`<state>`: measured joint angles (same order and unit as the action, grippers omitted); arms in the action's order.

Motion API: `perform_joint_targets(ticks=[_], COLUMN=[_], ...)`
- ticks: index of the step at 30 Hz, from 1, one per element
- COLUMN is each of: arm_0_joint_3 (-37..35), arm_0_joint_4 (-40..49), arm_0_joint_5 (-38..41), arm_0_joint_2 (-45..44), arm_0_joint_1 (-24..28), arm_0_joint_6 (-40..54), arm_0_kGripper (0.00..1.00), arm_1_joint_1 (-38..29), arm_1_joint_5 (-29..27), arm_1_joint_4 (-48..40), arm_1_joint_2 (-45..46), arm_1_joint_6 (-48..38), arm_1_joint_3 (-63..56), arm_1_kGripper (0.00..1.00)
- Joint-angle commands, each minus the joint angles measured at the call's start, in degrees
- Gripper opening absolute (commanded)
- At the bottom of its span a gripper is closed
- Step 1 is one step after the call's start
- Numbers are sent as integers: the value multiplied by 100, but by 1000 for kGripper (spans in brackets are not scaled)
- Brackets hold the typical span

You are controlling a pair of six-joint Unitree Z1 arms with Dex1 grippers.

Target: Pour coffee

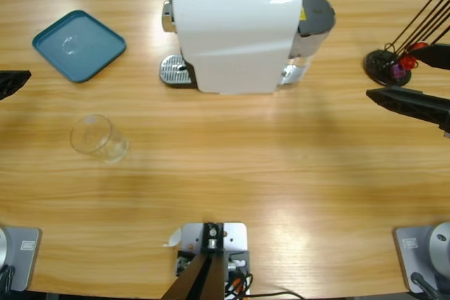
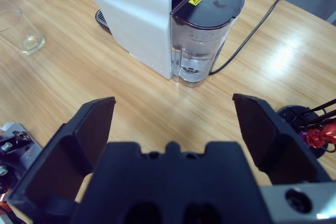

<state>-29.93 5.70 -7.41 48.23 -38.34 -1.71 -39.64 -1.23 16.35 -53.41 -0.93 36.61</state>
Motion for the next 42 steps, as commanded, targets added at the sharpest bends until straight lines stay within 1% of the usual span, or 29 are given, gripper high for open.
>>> perform_joint_targets(ticks=[1,7,11,14,17,21,23,25,30,34,38,42], arm_0_joint_3=[216,172,-190,-693,-1417,-2113,-2312,-2454,-2544,-2742,-2876,-2879], arm_0_joint_4=[19,19,1,-16,8,33,-60,-199,-630,-784,-788,-781], arm_0_joint_5=[-68,-61,66,326,760,948,1083,1119,1426,1447,1463,1883], arm_0_joint_2=[46,-45,73,554,1178,1767,2015,2261,3068,3604,3891,4116], arm_0_joint_1=[-60,-60,-60,-60,-60,14,141,246,513,520,520,535], arm_0_joint_6=[-31,-40,-31,-42,-256,-611,-917,-1546,-2378,-3174,-3795,-4456], arm_0_kGripper=[1000,1000,1000,1000,997,987,993,997,999,1000,985,968], arm_1_joint_1=[-35,-35,-35,-35,-35,-35,-35,-35,-35,-35,-35,-35], arm_1_joint_5=[79,79,79,97,97,97,97,95,88,88,97,92], arm_1_joint_4=[-46,-53,-65,-79,-88,-109,-119,-126,-144,-184,-232,-264], arm_1_joint_2=[-50,-47,-96,-117,-110,-126,-126,-126,-145,-175,-178,-113], arm_1_joint_6=[67,67,67,67,67,67,67,67,67,67,67,67], arm_1_joint_3=[-207,-216,-216,-216,-220,-225,-232,-234,-243,-262,-279,-286], arm_1_kGripper=[1000,1000,1000,1000,1000,1000,1000,1000,1000,1000,1000,1000])
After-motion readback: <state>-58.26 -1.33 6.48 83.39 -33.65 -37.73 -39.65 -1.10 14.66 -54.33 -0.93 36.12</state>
